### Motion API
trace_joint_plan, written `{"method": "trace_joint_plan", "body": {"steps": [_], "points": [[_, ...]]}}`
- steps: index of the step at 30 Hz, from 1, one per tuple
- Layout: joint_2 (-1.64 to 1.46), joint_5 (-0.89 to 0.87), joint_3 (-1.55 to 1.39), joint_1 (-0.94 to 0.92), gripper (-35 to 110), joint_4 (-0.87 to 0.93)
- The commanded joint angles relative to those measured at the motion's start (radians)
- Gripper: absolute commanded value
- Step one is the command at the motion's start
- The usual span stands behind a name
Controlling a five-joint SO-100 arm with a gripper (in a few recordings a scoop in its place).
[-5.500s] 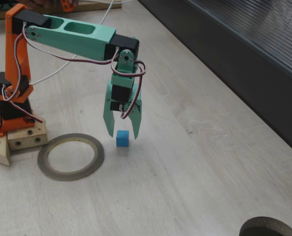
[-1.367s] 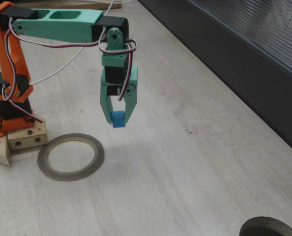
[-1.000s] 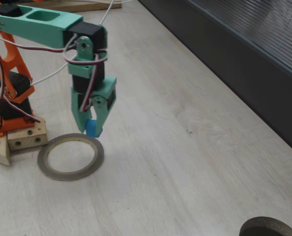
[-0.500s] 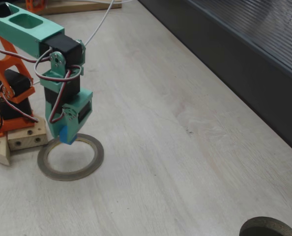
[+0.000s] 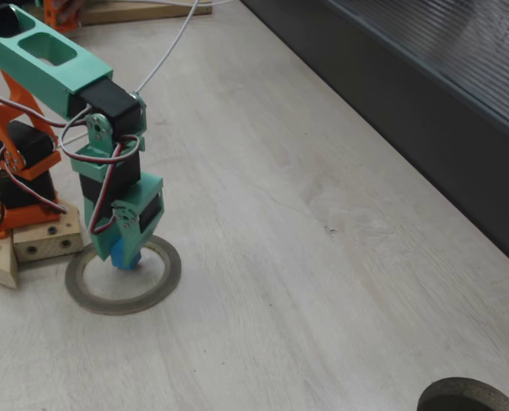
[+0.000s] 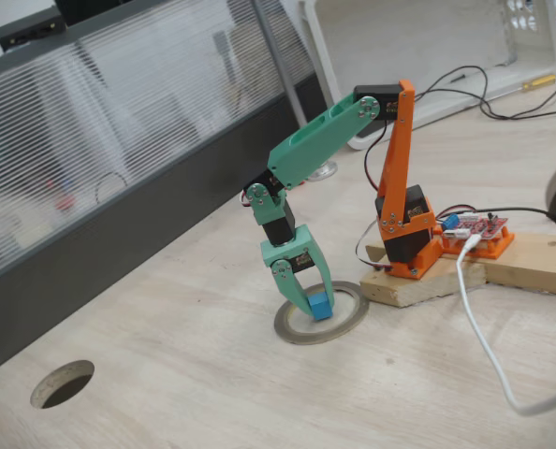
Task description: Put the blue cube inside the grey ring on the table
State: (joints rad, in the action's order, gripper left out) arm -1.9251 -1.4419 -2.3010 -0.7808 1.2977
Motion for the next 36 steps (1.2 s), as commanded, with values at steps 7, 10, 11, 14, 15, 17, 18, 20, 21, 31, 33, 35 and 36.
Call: {"method": "trace_joint_plan", "body": {"steps": [7,10,11,14,15,17,18,20,21,31,33,35,36], "points": [[-0.021,-0.018,-0.015,-0.132,2,-0.006],[-0.026,-0.018,-0.012,-0.153,2,-0.006],[-0.026,-0.018,-0.014,-0.153,2,-0.006],[-0.026,-0.018,-0.017,-0.153,3,-0.005],[-0.025,-0.018,-0.017,-0.153,3,-0.003],[-0.026,-0.018,-0.017,-0.155,3,0.005],[-0.028,-0.018,-0.018,-0.155,3,0.006],[-0.028,-0.017,-0.018,-0.155,3,0.008],[-0.028,-0.017,-0.018,-0.155,3,0.008],[-0.026,-0.015,-0.018,-0.155,3,0.009],[-0.026,-0.015,-0.018,-0.152,3,0.009],[-0.029,-0.015,-0.02,-0.155,3,0.009],[-0.029,-0.015,-0.02,-0.155,3,0.009]]}}
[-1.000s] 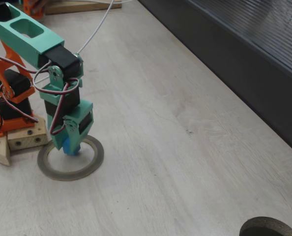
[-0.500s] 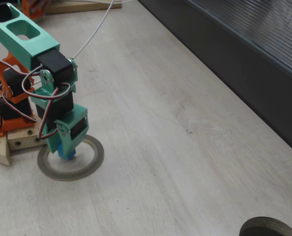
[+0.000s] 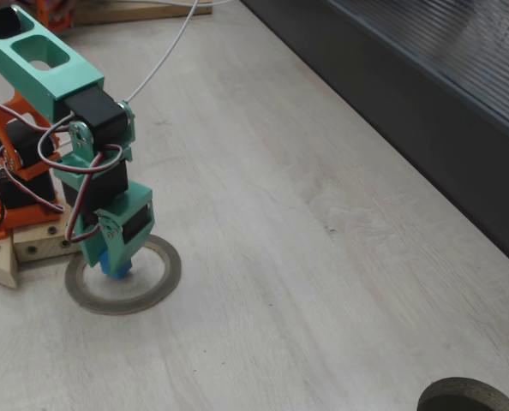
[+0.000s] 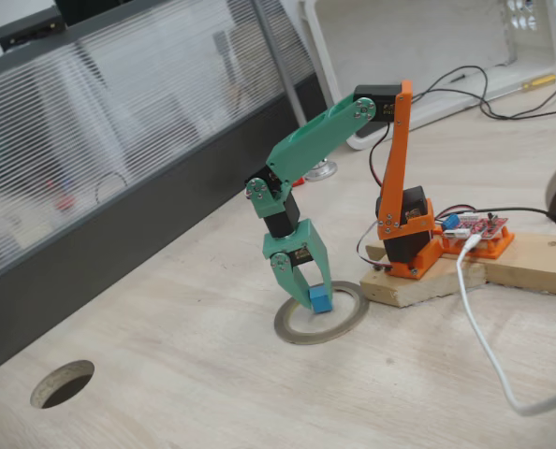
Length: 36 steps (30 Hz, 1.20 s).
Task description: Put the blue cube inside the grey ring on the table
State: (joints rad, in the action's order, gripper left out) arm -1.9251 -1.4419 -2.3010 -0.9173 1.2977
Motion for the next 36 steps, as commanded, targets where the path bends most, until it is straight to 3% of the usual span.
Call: {"method": "trace_joint_plan", "body": {"steps": [1,20,30,36], "points": [[-0.029,-0.015,-0.018,-0.018,3,0.009],[-0.029,-0.012,-0.015,-0.015,4,0.009],[-0.021,-0.008,-0.006,-0.011,35,0.1],[-0.018,-0.008,-0.006,-0.012,43,0.144]]}}
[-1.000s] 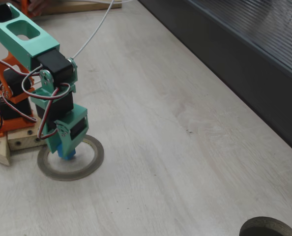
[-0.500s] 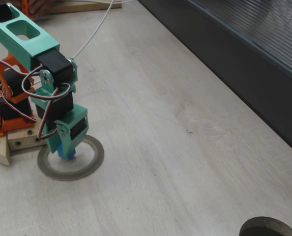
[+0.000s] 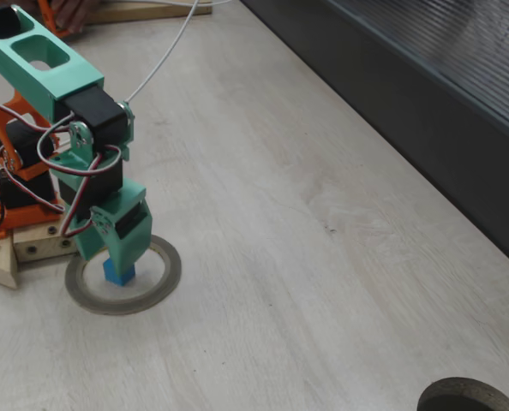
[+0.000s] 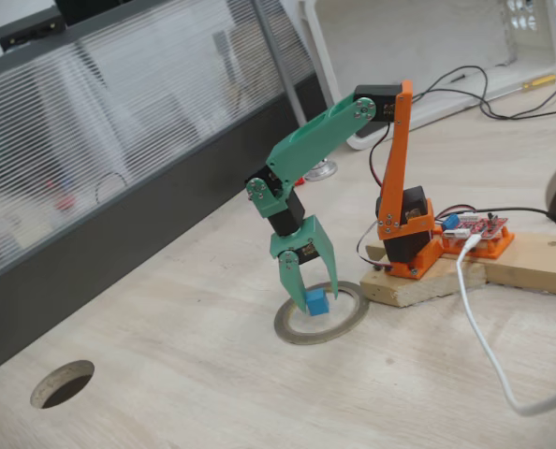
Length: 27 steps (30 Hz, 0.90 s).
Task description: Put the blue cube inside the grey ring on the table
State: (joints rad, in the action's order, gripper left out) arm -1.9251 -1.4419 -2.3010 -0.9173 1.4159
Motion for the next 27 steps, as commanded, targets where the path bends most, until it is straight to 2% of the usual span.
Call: {"method": "trace_joint_plan", "body": {"steps": [1,20,27], "points": [[-0.018,-0.008,-0.006,-0.012,43,0.026],[-0.032,-0.008,0.025,-0.009,43,0.04],[-0.031,-0.008,0.201,-0.014,43,0.204]]}}
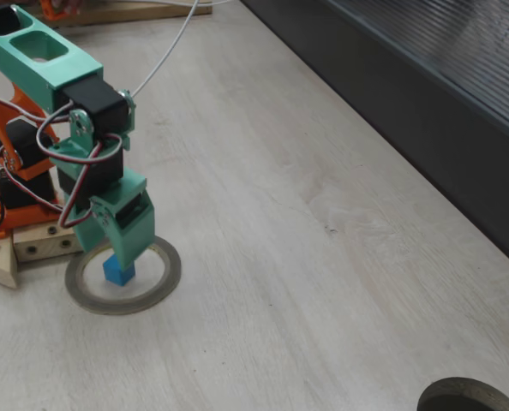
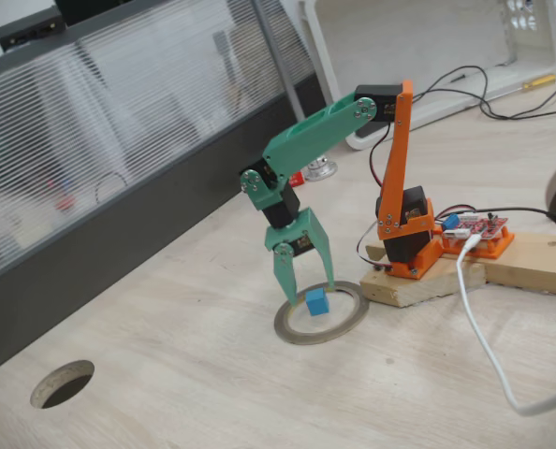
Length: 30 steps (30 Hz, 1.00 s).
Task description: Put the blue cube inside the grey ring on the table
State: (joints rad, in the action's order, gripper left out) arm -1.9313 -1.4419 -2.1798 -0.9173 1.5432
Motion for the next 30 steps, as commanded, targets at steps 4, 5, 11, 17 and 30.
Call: {"method": "trace_joint_plan", "body": {"steps": [4,5,11,17,30], "points": [[-0.025,-0.008,0.166,-0.009,43,0.17],[-0.025,-0.008,0.186,-0.009,43,0.192],[-0.025,-0.011,0.276,-0.015,43,0.308],[-0.025,-0.008,0.301,-0.02,43,0.35],[-0.026,-0.008,0.288,-0.023,43,0.351]]}}
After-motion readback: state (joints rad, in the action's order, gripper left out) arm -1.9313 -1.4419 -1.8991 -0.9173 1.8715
